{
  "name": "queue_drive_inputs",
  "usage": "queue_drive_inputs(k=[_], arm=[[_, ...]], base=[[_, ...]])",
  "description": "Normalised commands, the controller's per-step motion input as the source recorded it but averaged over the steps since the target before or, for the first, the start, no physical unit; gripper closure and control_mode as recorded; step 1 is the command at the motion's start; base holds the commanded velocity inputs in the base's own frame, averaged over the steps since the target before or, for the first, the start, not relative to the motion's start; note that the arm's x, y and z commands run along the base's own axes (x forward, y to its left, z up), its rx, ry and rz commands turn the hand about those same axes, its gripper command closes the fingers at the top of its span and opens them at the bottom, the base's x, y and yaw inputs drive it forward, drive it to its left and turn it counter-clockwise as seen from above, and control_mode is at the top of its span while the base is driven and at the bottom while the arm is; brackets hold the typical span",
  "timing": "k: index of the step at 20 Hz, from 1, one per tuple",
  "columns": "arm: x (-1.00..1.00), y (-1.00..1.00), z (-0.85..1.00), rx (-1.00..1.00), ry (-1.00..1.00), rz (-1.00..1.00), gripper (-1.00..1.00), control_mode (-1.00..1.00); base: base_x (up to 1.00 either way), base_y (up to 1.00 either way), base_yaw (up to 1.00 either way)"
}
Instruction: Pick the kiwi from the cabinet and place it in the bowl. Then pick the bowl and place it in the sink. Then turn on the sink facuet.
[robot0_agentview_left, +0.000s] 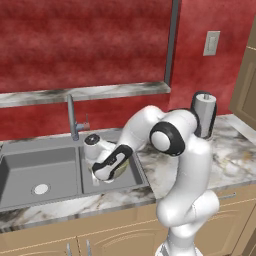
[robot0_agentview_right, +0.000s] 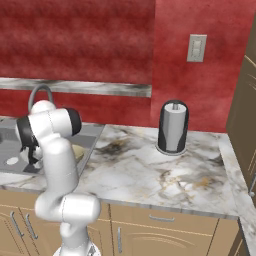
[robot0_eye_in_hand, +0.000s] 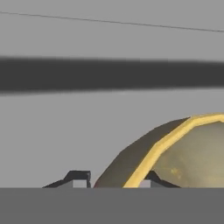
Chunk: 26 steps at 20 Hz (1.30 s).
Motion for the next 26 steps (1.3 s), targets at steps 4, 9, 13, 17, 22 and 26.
queue_drive_inputs(k=[4, 9, 13, 17, 22, 26], arm=[[-0.13, 0.03, -0.08, 0.00, -0.02, 0.00, -1.00, -1.00], [-0.33, -0.03, 0.32, 0.00, -0.07, 0.00, -1.00, -1.00], [-0.36, -0.16, 0.81, 0.00, -0.07, 0.00, -1.00, -1.00], [-0.32, -0.30, 0.99, 0.00, -0.05, 0.00, -1.00, -1.00], [-0.17, -0.43, 1.00, 0.02, 0.00, 0.00, -1.00, -1.00], [-0.10, -0.57, 0.91, 0.09, 0.00, 0.00, -1.00, -1.00]], base=[[0.00, 0.00, 0.00], [0.00, 0.00, 0.00], [0.00, 0.00, 0.00], [0.00, 0.00, 0.00], [0.00, 0.00, 0.00], [0.00, 0.00, 0.00]])
